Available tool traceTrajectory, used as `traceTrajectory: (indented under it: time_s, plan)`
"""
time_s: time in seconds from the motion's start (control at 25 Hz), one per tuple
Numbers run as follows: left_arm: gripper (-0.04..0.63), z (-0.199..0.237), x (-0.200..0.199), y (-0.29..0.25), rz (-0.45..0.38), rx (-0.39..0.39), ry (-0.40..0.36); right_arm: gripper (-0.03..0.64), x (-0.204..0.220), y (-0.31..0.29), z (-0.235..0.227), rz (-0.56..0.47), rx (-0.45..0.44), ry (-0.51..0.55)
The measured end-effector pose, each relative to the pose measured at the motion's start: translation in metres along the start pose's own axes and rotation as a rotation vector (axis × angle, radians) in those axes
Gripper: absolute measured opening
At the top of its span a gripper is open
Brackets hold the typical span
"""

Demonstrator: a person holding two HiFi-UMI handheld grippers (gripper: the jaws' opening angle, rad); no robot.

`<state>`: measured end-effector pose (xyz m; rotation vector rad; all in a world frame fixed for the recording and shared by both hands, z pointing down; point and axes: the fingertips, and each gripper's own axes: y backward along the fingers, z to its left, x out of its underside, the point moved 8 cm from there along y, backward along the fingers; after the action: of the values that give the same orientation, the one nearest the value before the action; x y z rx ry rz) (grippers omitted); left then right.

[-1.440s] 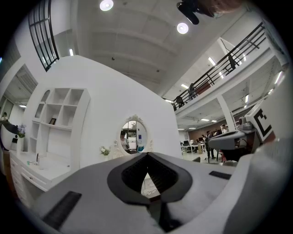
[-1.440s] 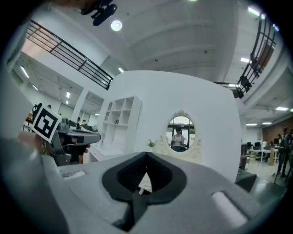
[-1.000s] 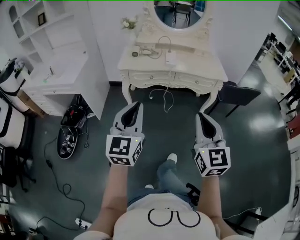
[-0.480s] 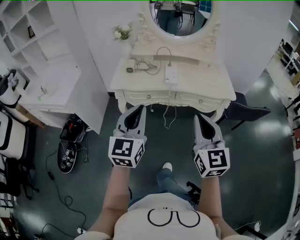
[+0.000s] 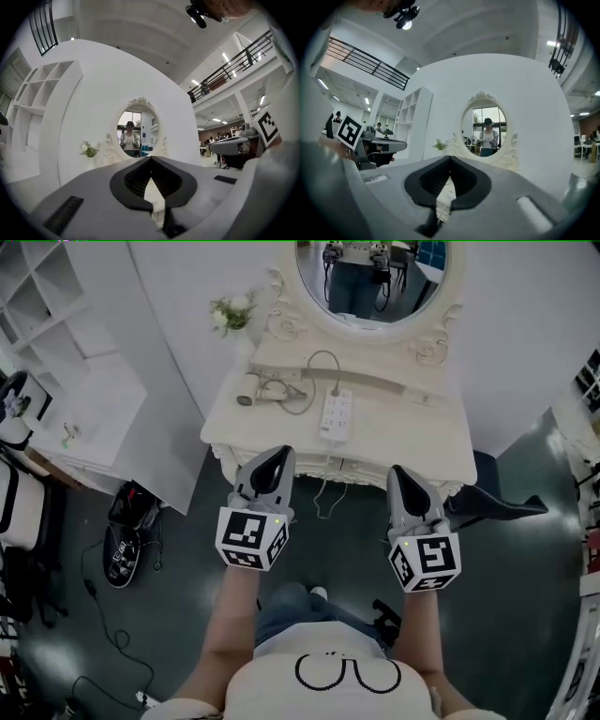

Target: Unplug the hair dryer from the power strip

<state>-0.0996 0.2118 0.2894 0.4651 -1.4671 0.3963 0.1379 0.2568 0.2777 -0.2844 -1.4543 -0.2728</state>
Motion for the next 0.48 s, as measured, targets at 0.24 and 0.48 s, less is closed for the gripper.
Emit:
traceTrajectory:
  time_s: [0.24, 0.48]
  plan:
    - [-0.002, 0.011, 0.006, -0.048, -0.018, 0.081, 0.060, 0.000, 0.014, -0.039, -0.026, 0.023, -0.015, -0.015]
    - [-0.002, 0.037, 0.029, -0.111, 0.103, -0.015, 0.065, 0.000, 0.027, -0.079, -0.052, 0.043, 0.001, -0.010]
